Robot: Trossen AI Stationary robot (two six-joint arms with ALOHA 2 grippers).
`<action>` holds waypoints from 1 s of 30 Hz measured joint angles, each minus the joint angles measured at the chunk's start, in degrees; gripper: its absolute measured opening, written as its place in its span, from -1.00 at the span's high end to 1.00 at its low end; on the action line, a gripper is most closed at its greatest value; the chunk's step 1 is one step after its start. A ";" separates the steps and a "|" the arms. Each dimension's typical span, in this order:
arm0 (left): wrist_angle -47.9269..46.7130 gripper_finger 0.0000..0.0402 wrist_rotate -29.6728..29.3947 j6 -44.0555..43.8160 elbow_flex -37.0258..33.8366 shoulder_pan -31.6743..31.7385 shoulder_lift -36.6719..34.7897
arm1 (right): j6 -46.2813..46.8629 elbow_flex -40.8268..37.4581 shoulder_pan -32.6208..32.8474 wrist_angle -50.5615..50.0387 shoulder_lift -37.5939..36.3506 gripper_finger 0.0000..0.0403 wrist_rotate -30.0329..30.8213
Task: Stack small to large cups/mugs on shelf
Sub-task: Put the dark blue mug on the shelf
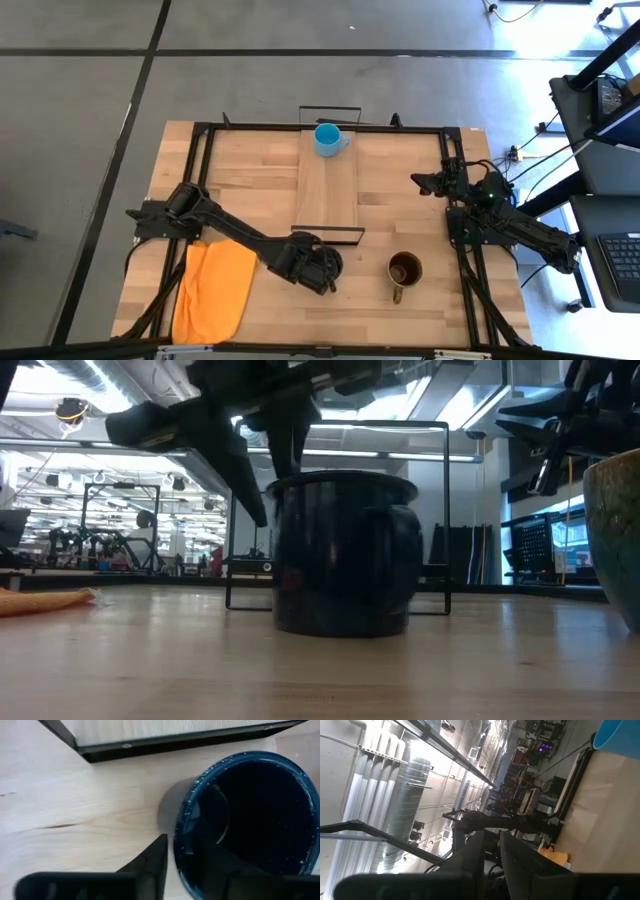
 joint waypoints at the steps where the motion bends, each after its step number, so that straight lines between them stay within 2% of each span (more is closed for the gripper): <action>1: 0.77 0.64 0.00 -0.13 -0.44 -0.04 0.00 | 0.02 0.00 0.00 0.00 0.00 0.68 -0.03; 8: 1.49 0.93 -0.92 -3.11 -0.76 -0.92 0.00 | 0.13 0.00 0.00 0.00 0.00 0.68 -0.51; 13: 0.40 0.93 -0.09 -9.39 -0.38 -3.86 0.00 | 0.23 0.00 0.00 -0.13 0.00 0.68 -1.08; 17: -2.52 0.93 2.41 -17.34 1.67 -8.93 0.00 | 0.26 -0.01 0.00 -0.54 0.00 0.68 -1.10; 19: -5.39 0.93 2.72 -21.61 3.17 -11.91 0.00 | 0.24 -0.02 0.00 -0.73 0.00 0.68 -1.10; 22: -9.48 0.93 9.01 -22.16 5.89 -14.31 0.00 | 0.26 -0.02 0.00 -1.03 0.02 0.68 -1.08; 24: -14.50 0.93 10.92 -22.30 7.39 -14.64 0.00 | 0.26 -0.02 0.01 -1.19 0.01 0.68 -1.08; 27: -23.85 0.92 10.82 -22.84 9.70 -14.28 0.00 | 0.26 -0.02 0.00 -1.67 0.01 0.68 -1.08; 30: -25.64 0.89 9.06 -22.56 11.26 -13.74 -0.02 | 0.28 -0.04 0.00 -2.05 0.02 0.68 -1.08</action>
